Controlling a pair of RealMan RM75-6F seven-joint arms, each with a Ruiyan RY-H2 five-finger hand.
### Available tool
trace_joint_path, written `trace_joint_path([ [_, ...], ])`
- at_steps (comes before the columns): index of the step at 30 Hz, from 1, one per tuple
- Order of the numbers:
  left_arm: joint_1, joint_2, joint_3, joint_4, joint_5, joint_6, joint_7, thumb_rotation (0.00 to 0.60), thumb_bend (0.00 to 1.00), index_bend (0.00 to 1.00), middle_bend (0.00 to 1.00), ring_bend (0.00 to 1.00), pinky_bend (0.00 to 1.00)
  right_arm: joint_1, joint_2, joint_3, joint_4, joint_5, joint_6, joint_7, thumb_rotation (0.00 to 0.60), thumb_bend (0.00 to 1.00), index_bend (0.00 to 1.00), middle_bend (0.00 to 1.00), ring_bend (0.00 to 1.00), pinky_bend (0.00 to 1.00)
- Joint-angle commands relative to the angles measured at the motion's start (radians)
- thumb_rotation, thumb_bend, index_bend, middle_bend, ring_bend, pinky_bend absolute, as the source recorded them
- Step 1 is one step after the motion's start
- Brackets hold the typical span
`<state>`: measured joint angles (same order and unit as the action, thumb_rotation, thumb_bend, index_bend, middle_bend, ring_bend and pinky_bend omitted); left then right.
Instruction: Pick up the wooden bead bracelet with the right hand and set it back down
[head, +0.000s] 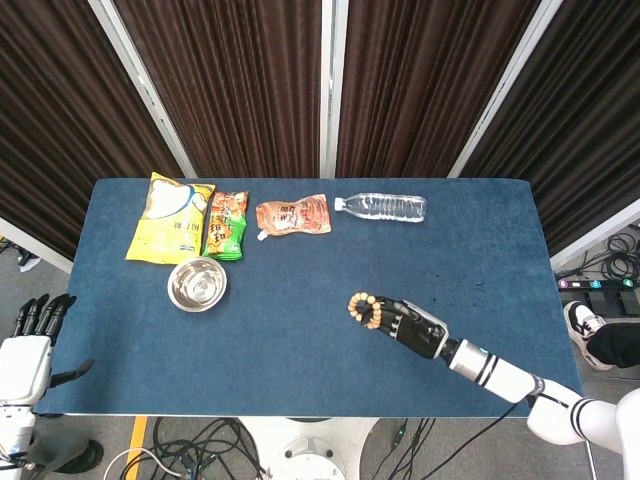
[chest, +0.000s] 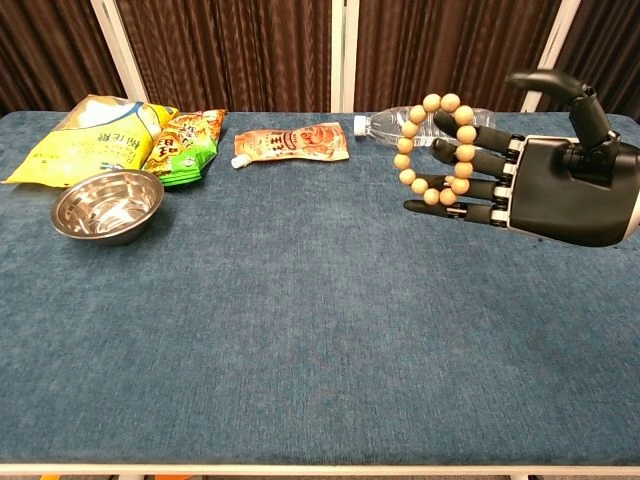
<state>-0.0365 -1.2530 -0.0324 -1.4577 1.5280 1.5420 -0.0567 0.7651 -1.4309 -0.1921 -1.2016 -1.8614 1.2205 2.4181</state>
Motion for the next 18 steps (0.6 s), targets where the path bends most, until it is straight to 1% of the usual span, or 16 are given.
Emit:
trace_joint_path([
  [1,-0.001,-0.001,0.001,0.001,0.000,-0.002,0.001,0.600,0.00,0.11,0.09,0.00,0.00,0.014,-0.010,-0.016,0.005,0.018,0.025,0.096,0.266,0.15,0.35,0.46,0.05,0.00],
  [2,-0.001,-0.002,0.001,0.002,0.000,-0.002,0.001,0.600,0.00,0.11,0.09,0.00,0.00,0.016,-0.013,-0.017,0.005,0.024,0.023,0.110,0.262,0.12,0.37,0.47,0.05,0.00],
  [4,-0.002,0.000,0.000,0.000,0.001,-0.001,0.002,0.600,0.00,0.11,0.09,0.00,0.00,0.026,-0.016,-0.021,0.008,0.030,0.012,0.104,0.254,0.08,0.44,0.49,0.06,0.00],
  [7,-0.002,0.001,0.000,-0.002,0.001,0.001,0.003,0.600,0.00,0.11,0.09,0.00,0.00,0.032,-0.015,-0.019,-0.012,0.053,-0.003,0.089,0.253,0.05,0.52,0.50,0.07,0.00],
  [14,0.002,-0.001,0.006,0.000,-0.003,-0.002,0.000,0.600,0.00,0.11,0.09,0.00,0.00,0.055,-0.015,-0.028,-0.026,0.070,-0.016,0.147,0.242,0.03,0.62,0.51,0.09,0.00],
  [16,0.003,-0.001,0.006,0.000,-0.003,0.000,0.002,0.600,0.00,0.11,0.09,0.00,0.00,0.063,-0.013,-0.031,-0.027,0.070,-0.031,0.104,0.242,0.03,0.63,0.51,0.09,0.00],
  [17,0.003,-0.001,0.006,0.000,-0.003,0.001,0.001,0.600,0.00,0.11,0.09,0.00,0.00,0.064,-0.010,-0.029,-0.031,0.074,-0.040,0.063,0.242,0.03,0.62,0.51,0.09,0.00],
  [18,0.004,0.000,0.006,0.000,-0.005,0.001,0.000,0.600,0.00,0.11,0.09,0.00,0.00,0.065,-0.005,-0.025,-0.037,0.085,-0.059,-0.013,0.241,0.05,0.61,0.51,0.09,0.00],
])
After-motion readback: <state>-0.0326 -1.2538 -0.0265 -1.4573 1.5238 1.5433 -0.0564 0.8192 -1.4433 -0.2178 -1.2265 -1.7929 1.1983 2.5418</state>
